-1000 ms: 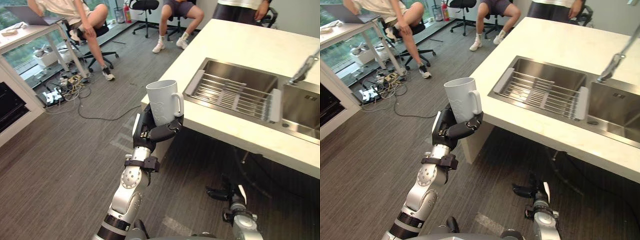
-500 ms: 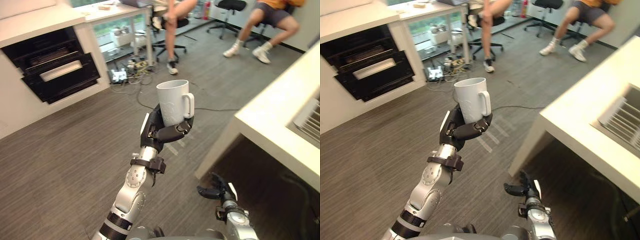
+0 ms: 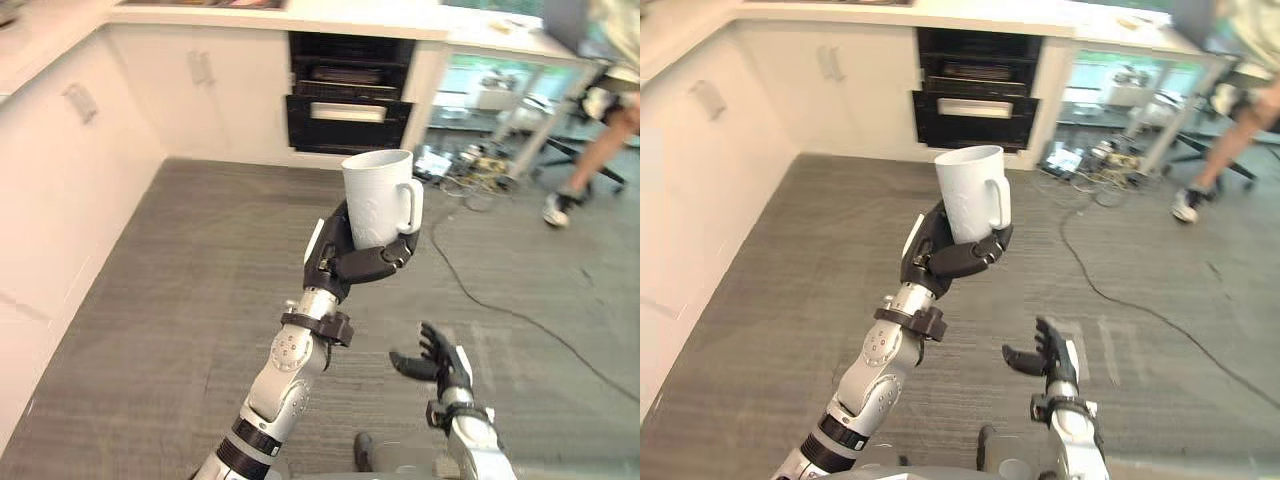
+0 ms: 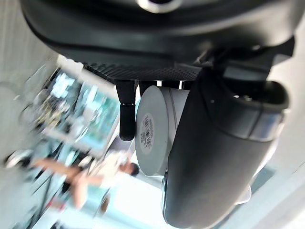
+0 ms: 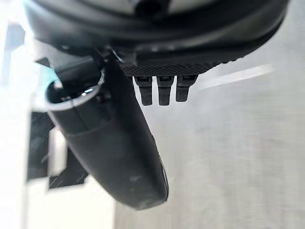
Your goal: Walk over to the sink, pick up the cup, carry it to the dishwasher, place the cup inside the dishwasher, then close the dishwasher door
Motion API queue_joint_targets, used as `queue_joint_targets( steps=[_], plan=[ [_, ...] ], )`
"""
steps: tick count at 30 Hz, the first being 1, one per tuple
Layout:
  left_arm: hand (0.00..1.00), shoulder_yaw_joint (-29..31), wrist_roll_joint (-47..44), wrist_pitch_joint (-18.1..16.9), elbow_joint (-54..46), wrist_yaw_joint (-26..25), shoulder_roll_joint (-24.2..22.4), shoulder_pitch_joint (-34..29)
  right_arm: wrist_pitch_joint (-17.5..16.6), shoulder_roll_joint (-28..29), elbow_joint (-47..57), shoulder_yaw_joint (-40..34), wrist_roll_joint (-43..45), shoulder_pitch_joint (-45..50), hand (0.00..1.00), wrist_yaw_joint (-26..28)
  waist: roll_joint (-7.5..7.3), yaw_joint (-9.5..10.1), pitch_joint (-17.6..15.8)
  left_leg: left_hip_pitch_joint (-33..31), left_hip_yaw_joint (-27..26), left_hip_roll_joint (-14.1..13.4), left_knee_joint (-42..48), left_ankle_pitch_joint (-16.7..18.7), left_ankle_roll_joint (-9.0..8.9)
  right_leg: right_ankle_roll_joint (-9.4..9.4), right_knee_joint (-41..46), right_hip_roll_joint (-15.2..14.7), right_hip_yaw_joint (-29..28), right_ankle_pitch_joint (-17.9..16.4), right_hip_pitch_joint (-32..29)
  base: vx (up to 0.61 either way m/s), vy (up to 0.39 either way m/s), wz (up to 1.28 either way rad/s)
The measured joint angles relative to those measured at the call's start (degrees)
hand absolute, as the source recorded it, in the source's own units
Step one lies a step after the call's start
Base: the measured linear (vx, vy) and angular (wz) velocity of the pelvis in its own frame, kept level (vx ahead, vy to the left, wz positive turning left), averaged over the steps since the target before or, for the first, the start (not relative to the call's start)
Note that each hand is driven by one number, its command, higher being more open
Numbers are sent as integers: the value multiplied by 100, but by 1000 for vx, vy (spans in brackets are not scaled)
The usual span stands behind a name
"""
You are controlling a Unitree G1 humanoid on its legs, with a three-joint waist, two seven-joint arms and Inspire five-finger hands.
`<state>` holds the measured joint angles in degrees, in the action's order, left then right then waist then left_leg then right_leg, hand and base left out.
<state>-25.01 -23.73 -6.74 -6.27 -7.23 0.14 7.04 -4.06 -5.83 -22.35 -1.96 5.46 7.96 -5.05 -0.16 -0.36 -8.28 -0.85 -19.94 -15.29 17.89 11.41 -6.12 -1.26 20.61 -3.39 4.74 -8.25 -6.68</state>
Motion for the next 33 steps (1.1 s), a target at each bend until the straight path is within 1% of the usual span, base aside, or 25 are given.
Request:
queue_joint_targets(
  steps=[1,2,4,7,11,13,15,17,18,24,27,28,31,33],
  plan=[
    [30,1,0,-1,-84,2,23,-69,-3,30,9,-13,-1,8,90,6,-55,107,9,143,6,153,-231,-175,-169,-33,-5,-105,1,-23,60,12,98,37],
    [30,1,0,-7,-135,2,23,-115,-3,76,12,7,-4,31,90,15,-83,132,30,141,30,199,-254,-182,-157,-60,-22,-146,15,-41,76,6,99,33],
    [30,-2,2,-7,-248,14,25,-241,4,384,4,21,-4,168,90,107,-171,189,79,92,181,326,-254,-206,-114,-93,-188,-237,90,-62,208,6,60,35],
    [30,-2,3,-6,-249,18,27,-316,68,513,-194,23,-8,271,90,158,-198,223,97,93,265,351,-277,-219,-96,-125,-383,-263,149,-46,349,-14,23,18],
    [30,-11,7,9,-248,94,35,-447,93,446,-202,13,-13,406,90,132,-235,176,137,96,267,314,-289,-253,-124,-203,-476,-200,144,3,379,-45,-21,-4],
    [30,-48,11,20,-243,123,104,-500,93,419,-294,12,-14,416,90,114,-312,90,216,140,266,304,-400,-340,-143,-200,-512,-165,143,30,394,-56,-36,-1],
    [30,-92,12,37,-231,141,134,-513,93,418,-384,12,-16,441,90,88,-362,76,308,165,256,306,-513,-421,-148,-187,-581,-142,141,81,396,-45,-28,-2],
    [30,-144,12,37,-231,168,144,-556,94,415,-486,16,-35,478,90,73,-386,75,422,202,217,309,-668,-522,-149,-172,-729,-108,110,192,410,-33,-13,-6],
    [30,-129,22,37,-229,231,348,-607,94,413,-861,21,-52,429,90,77,-549,-70,533,331,36,434,-1080,-834,-51,-224,-1389,-73,-60,725,559,-9,0,-4],
    [30,-94,22,38,-229,231,349,-608,94,413,-863,20,-53,419,90,80,-550,-69,534,359,-14,432,-1097,-832,-51,-225,-1434,-60,-114,732,539,0,0,-5],
    [30,105,24,36,-207,230,358,-625,93,403,-942,19,-52,376,90,43,-544,-138,539,375,-98,442,-1178,-816,-28,-226,-1627,-44,-188,794,542,3,5,-14],
    [30,203,27,36,-172,227,373,-650,94,386,-1030,19,-52,352,90,13,-541,-198,540,339,-99,451,-1187,-814,-25,-238,-1708,-48,-187,831,544,0,0,0],
    [30,478,51,37,57,205,382,-704,94,319,-1212,9,-52,324,90,-49,-511,-231,526,266,-91,473,-1183,-817,-31,-257,-1792,-65,-170,905,547,62,8,1],
    [30,811,70,43,231,83,377,-774,122,221,-1314,-1,-52,195,90,-131,-432,-253,469,155,105,517,-1117,-788,18,-272,-1805,-107,-128,914,521,61,8,9]
  ],
)
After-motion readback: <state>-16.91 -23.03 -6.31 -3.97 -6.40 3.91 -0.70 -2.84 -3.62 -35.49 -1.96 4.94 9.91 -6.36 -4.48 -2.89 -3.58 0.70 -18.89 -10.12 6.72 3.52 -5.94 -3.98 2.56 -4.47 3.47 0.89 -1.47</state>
